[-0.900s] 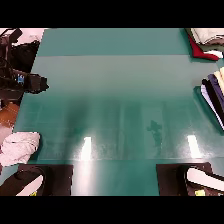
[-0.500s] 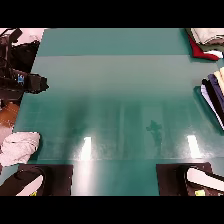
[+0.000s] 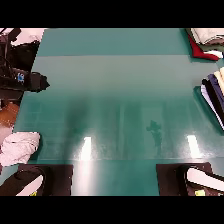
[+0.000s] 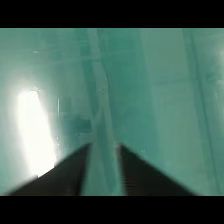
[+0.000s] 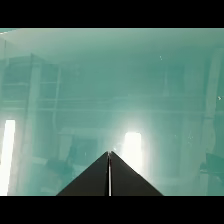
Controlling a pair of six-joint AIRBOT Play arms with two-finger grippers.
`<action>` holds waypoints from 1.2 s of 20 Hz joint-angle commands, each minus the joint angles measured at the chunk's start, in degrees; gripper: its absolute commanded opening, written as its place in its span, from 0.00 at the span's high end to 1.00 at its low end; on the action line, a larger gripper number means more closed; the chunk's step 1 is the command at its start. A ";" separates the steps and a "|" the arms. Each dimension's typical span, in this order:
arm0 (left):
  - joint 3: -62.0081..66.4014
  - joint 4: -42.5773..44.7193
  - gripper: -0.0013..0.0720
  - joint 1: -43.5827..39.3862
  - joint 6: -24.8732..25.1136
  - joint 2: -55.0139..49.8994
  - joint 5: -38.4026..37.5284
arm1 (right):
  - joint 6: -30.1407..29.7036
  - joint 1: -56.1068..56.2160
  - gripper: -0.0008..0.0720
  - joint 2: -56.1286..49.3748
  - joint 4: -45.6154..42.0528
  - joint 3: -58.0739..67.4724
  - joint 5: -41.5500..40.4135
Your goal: Fold the shirts.
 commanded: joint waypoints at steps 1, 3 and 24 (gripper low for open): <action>-0.04 4.31 0.25 0.00 -0.37 -0.02 -5.88 | 0.00 0.04 0.97 0.04 0.04 -0.02 0.22; -1.64 13.73 0.25 0.00 -1.88 0.50 -14.88 | -0.02 0.04 0.97 0.04 0.07 -0.02 0.22; -50.84 32.00 0.96 0.02 -18.12 14.45 -5.09 | -2.38 0.07 0.97 0.04 0.13 -0.02 0.63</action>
